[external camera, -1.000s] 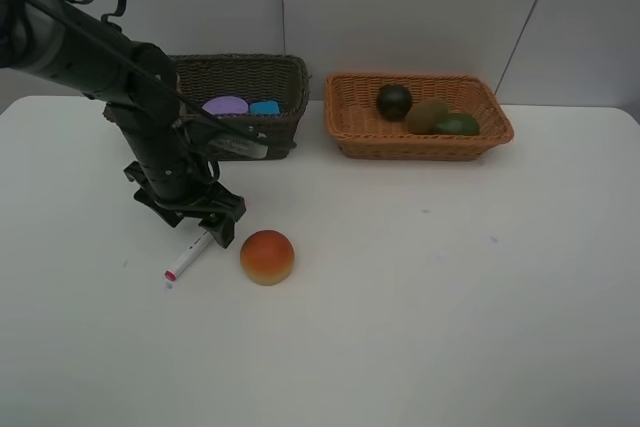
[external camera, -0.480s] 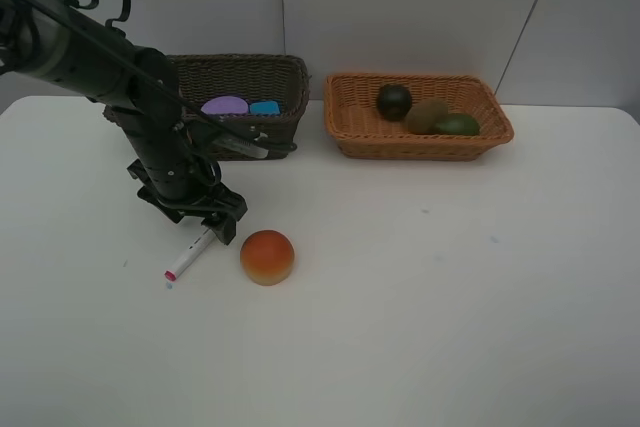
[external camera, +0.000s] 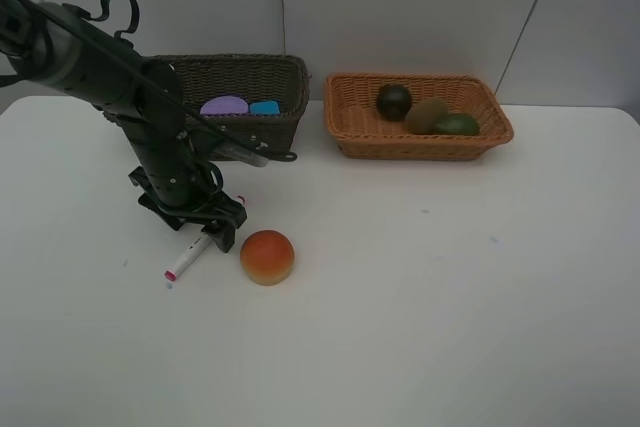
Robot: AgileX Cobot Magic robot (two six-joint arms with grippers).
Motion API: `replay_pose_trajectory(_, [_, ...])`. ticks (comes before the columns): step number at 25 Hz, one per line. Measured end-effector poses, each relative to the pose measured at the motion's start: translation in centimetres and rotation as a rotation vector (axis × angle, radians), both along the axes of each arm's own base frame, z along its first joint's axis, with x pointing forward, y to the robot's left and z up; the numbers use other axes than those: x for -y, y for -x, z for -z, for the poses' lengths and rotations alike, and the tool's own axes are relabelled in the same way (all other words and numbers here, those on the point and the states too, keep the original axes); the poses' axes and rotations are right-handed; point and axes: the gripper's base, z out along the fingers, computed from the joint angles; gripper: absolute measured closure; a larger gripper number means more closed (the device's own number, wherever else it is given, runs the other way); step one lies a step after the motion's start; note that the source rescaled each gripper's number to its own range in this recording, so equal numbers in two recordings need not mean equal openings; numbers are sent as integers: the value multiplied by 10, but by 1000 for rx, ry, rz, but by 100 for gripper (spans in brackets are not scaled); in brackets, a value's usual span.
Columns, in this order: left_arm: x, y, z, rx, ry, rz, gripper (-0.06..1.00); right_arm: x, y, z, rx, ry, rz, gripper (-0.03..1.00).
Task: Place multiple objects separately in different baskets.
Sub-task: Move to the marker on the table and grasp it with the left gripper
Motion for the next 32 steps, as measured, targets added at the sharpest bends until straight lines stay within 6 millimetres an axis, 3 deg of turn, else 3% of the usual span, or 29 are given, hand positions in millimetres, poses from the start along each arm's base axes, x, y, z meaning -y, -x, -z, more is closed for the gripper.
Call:
replay_pose_trajectory(3, [0,0,0,0,0,-3,-4,0,0,0,0,0,0,-3])
replay_pose_trajectory(5, [0,0,0,2,1,-4,6,0,0,0,0,0,0,-3])
replay_pose_trajectory(7, [0,0,0,4,2,-5,23,0,0,0,0,0,0,-3])
replay_pose_trajectory(12, [1,-2,0,19,9,-7,94,0,0,0,0,0,0,-3])
replay_pose_trajectory(32, [1,-2,0,21,12,-9,93,0,0,0,0,0,0,-3])
